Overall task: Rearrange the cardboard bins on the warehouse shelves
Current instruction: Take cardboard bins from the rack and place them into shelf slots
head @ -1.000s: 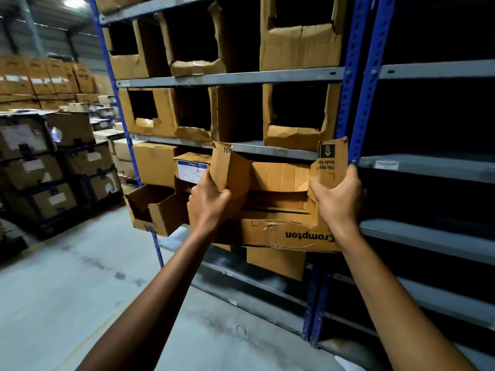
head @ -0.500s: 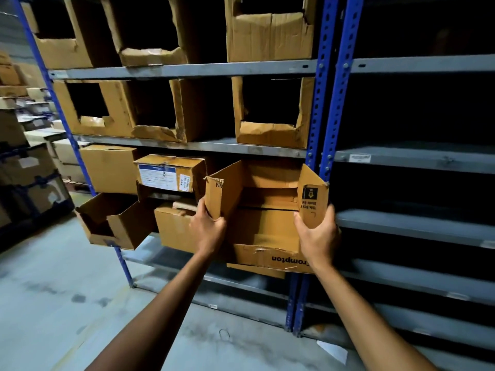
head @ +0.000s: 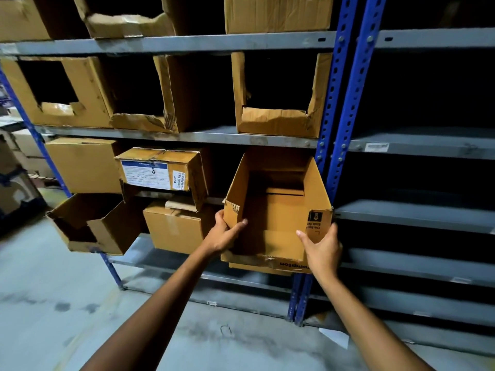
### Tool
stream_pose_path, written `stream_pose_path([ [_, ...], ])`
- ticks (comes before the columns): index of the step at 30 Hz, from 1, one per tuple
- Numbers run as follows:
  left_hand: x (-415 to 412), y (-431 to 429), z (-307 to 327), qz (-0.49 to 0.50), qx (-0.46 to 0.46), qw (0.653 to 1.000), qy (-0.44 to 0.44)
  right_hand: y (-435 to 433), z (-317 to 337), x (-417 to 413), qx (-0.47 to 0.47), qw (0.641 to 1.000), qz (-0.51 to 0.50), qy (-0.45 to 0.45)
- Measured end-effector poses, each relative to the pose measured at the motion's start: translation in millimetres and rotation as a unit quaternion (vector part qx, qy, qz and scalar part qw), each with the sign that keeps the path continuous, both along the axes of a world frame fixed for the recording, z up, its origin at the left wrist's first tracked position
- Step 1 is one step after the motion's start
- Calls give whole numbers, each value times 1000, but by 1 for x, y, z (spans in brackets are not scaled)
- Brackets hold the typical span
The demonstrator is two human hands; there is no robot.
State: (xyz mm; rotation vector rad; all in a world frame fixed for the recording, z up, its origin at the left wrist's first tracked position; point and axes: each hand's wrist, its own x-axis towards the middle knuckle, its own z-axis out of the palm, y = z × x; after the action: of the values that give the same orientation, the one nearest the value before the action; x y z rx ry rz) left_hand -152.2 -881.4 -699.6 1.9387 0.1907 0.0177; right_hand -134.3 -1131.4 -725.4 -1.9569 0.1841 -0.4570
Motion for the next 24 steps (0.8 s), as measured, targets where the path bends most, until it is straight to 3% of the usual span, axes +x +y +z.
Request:
stream_pose_path([
  [5, 27, 20, -9, -62, 95, 991, 70, 11, -12, 13, -48, 998, -7, 41],
  [11, 62, 23, -28, 9, 164, 986, 17, 11, -14, 47, -112, 987, 10, 116],
  [18, 122, 23, -39, 31, 151, 988, -3, 19, -19, 103, -121, 985, -28, 120],
  [24, 199, 31, -41, 35, 197, 980, -17, 31, -26, 168, -172, 975, -54, 130],
])
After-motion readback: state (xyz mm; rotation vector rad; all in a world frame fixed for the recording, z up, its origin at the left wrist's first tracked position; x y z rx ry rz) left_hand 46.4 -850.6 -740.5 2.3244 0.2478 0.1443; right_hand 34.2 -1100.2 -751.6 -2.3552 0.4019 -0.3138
